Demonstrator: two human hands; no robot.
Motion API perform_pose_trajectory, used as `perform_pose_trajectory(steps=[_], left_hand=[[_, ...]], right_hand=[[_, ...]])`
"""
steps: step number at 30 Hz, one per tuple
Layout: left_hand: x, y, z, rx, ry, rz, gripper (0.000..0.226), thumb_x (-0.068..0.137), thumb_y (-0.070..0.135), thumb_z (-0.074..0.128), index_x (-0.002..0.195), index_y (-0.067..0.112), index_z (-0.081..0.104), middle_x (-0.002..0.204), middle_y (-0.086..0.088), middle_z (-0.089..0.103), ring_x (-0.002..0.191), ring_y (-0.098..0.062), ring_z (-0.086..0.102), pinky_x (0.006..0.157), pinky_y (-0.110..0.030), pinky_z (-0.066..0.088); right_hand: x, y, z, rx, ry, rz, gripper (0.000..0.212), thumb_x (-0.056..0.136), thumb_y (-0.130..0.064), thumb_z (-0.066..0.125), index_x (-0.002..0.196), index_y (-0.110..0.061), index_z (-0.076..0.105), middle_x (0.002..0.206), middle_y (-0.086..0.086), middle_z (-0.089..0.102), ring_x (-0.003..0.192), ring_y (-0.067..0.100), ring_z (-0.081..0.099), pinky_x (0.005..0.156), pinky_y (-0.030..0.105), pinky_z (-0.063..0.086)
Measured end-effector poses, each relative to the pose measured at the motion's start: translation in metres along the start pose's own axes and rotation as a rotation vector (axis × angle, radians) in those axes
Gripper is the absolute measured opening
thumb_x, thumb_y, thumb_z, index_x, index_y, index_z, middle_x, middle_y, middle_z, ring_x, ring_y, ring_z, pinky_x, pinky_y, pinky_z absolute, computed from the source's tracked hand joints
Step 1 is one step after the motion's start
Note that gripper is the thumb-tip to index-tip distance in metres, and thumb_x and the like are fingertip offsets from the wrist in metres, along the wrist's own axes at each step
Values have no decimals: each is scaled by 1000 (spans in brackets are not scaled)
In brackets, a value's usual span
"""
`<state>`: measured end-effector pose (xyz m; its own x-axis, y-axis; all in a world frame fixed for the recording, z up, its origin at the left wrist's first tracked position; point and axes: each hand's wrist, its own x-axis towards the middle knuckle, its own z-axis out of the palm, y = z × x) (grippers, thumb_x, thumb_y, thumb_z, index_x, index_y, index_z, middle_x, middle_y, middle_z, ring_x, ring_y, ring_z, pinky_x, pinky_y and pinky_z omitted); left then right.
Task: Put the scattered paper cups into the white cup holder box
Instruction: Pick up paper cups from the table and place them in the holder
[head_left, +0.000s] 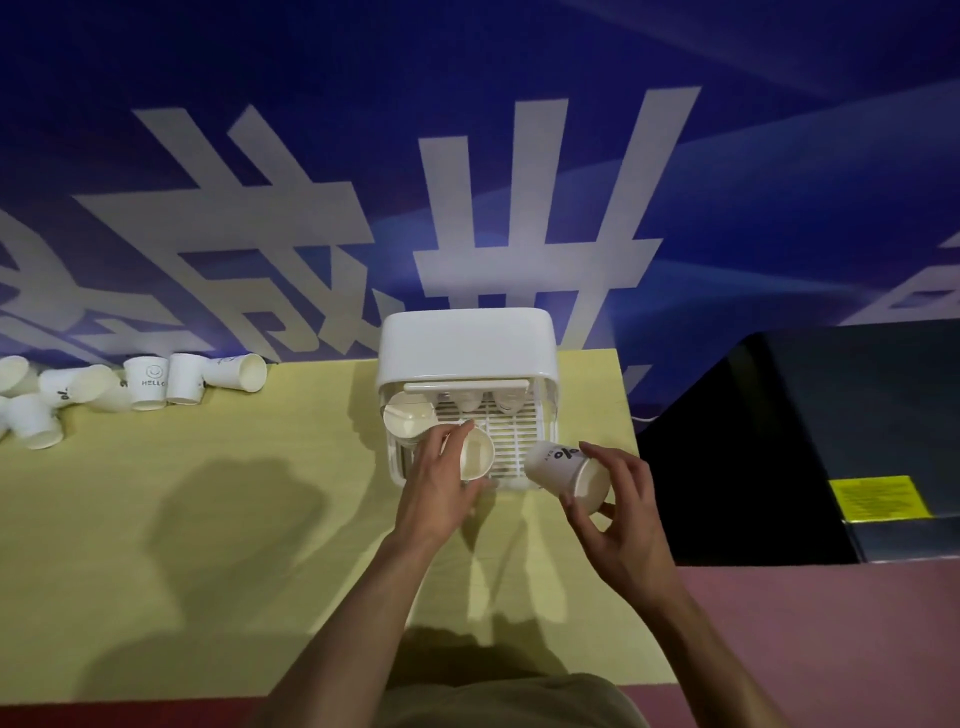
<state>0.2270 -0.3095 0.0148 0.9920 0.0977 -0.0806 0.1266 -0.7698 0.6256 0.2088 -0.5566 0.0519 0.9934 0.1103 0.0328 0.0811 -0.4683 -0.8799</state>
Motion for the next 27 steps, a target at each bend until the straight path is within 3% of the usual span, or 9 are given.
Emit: perform_pose_trajectory(steps=[8, 12, 18, 23, 27], left_hand=[[15, -3, 18, -16, -27, -97, 73, 86, 20, 79, 150, 16, 44, 142, -2, 43, 139, -20, 37, 116, -33, 32], [17, -8, 20, -8, -24, -88, 76, 86, 22, 79, 152, 17, 41, 143, -1, 42, 140, -19, 36, 116, -40, 36], [5, -9, 13, -25, 5, -35, 84, 88, 28, 78, 157, 26, 30, 156, 4, 27, 148, -17, 28, 112, -40, 45], [-11, -8, 3, -63, 92, -12, 77, 85, 21, 80, 151, 21, 40, 153, 4, 34, 145, -14, 34, 116, -34, 39], [-23, -16, -6, -122, 145, -39, 73, 85, 21, 80, 148, 20, 43, 146, 6, 40, 138, -11, 42, 116, -28, 36]], right_hand=[[24, 5, 5, -8, -102, -42, 60, 92, -28, 76, 145, -38, 49, 138, -9, 40, 129, 7, 50, 94, 37, 59], [36, 2, 13, 9, -155, -74, 58, 93, -31, 73, 145, -37, 48, 139, -9, 40, 131, 13, 51, 96, 39, 58], [50, -5, 25, -11, -212, -124, 61, 94, -31, 74, 147, -35, 45, 140, -10, 41, 133, 14, 50, 100, 41, 56], [60, -20, 43, -46, -269, -274, 61, 95, -28, 74, 148, -23, 47, 141, -5, 45, 134, 13, 49, 101, 41, 54], [73, -21, 61, -164, -308, -360, 63, 96, -34, 73, 152, -24, 45, 149, 0, 44, 138, 14, 46, 106, 36, 50]])
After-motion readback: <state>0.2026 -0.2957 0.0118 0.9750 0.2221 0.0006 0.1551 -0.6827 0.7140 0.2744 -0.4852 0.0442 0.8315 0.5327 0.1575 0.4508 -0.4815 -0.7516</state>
